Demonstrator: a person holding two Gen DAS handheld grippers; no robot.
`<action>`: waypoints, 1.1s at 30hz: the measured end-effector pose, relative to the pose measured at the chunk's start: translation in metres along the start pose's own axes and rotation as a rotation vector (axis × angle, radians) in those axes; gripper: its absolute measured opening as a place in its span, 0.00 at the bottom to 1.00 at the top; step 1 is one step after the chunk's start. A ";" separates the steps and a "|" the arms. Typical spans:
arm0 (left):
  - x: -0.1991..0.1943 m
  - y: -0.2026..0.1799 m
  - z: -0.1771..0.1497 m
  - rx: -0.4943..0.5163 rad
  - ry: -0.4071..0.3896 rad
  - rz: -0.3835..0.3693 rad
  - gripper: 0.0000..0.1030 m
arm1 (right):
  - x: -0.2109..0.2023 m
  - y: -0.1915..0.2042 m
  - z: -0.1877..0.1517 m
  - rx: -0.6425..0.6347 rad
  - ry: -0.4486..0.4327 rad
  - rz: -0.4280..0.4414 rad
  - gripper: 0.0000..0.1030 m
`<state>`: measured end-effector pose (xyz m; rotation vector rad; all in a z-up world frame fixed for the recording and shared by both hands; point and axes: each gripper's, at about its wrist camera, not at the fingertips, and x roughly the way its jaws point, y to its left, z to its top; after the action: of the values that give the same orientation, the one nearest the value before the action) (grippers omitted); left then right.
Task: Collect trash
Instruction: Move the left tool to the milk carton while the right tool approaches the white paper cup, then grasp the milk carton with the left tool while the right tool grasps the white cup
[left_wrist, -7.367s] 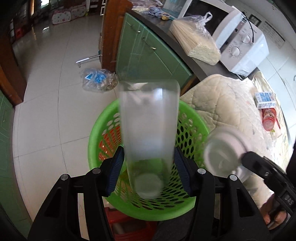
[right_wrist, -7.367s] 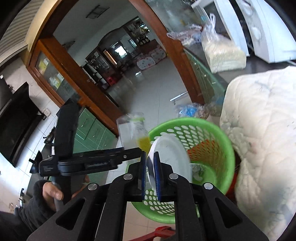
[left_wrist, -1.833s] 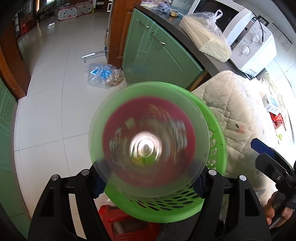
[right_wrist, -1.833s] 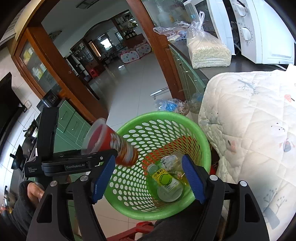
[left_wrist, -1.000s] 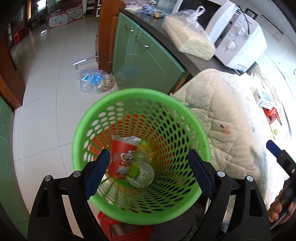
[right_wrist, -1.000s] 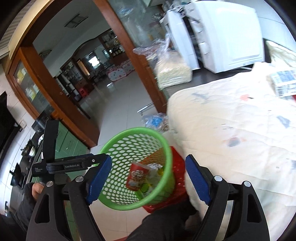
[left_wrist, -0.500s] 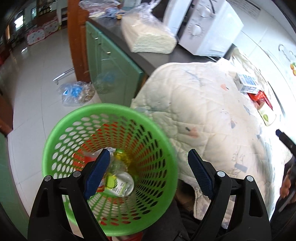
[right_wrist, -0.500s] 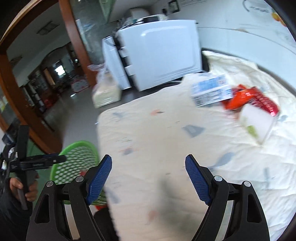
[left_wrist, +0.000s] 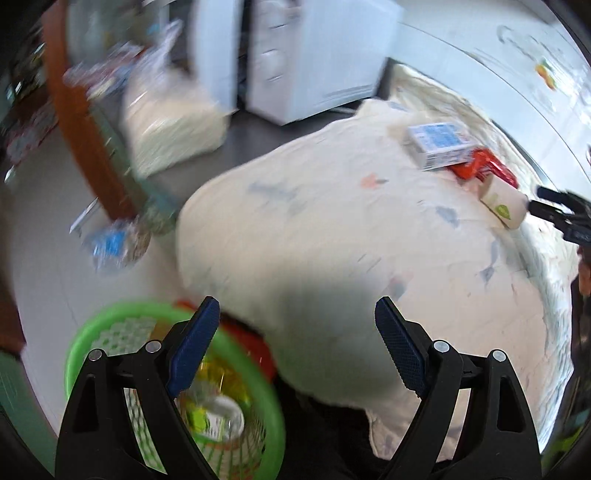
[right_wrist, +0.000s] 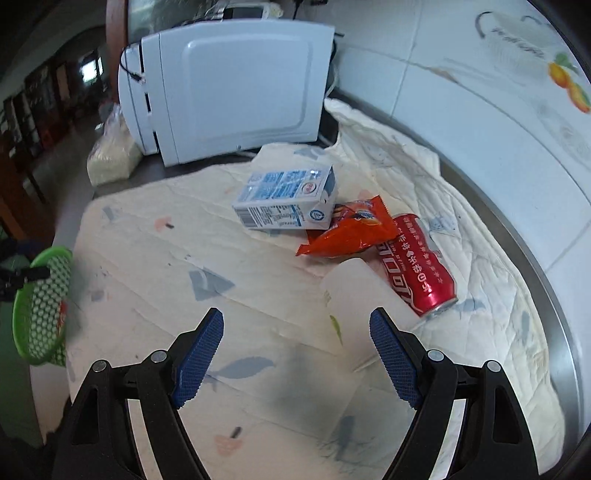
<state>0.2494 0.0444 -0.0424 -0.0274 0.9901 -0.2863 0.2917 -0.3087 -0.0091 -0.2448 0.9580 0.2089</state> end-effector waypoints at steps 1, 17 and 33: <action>0.002 -0.007 0.007 0.026 -0.005 0.001 0.82 | 0.005 -0.003 0.003 -0.019 0.015 -0.015 0.76; 0.070 -0.133 0.130 0.497 -0.073 -0.174 0.90 | 0.066 -0.037 0.014 -0.198 0.208 -0.072 0.72; 0.157 -0.198 0.175 0.753 -0.043 -0.235 0.91 | 0.075 -0.048 0.013 -0.271 0.228 -0.122 0.58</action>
<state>0.4303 -0.2039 -0.0440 0.5363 0.7869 -0.8560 0.3578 -0.3458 -0.0584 -0.5841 1.1370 0.2014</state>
